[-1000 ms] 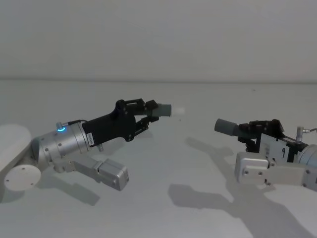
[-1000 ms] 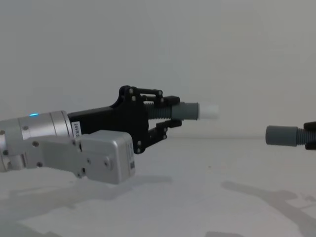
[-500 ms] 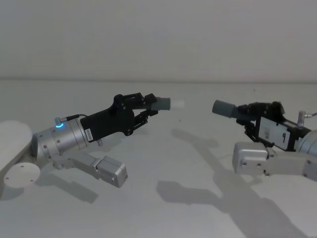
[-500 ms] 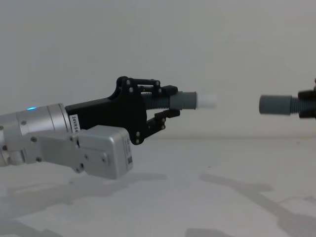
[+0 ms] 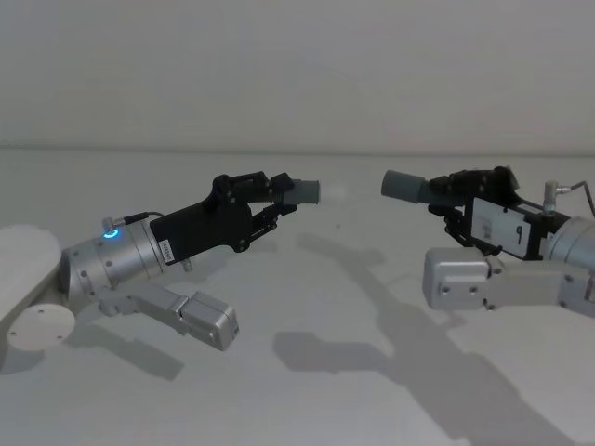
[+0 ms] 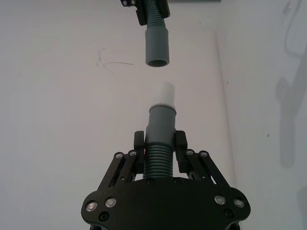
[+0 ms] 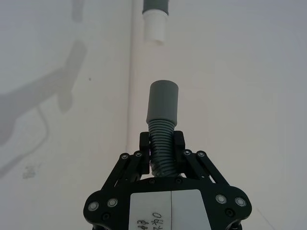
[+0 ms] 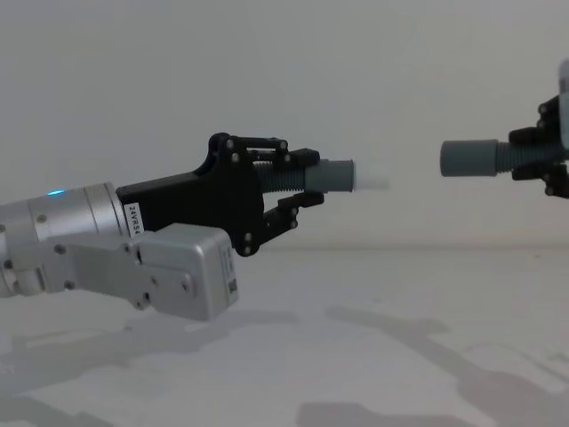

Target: Use both hands to pick up one end of the pipe from the table, align the ends, and insert them.

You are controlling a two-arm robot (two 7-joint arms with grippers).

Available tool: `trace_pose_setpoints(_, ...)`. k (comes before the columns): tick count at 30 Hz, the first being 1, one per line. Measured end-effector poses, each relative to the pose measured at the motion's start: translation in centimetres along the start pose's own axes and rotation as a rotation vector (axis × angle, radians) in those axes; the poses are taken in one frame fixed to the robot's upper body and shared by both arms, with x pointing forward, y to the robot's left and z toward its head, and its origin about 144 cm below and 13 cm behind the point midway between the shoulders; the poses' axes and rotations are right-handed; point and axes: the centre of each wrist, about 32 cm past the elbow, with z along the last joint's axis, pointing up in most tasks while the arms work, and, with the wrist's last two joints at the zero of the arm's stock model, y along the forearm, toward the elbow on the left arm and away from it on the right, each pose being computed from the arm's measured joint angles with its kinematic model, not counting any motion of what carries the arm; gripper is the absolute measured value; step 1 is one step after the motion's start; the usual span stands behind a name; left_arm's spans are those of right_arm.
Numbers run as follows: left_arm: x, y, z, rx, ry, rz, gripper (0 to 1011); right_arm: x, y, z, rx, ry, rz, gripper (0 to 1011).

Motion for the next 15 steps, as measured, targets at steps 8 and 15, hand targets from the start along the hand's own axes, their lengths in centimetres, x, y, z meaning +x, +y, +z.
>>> trace_pose_setpoints(8,0.0,0.0,0.0,-0.001,-0.002,0.002,368,1.0,0.9,0.1,0.013,0.004,0.053,278)
trace_pose_setpoints(15,0.0,0.0,-0.1,-0.001,-0.004,0.003,368,1.6,1.6,0.2,0.027,0.007,0.076,278)
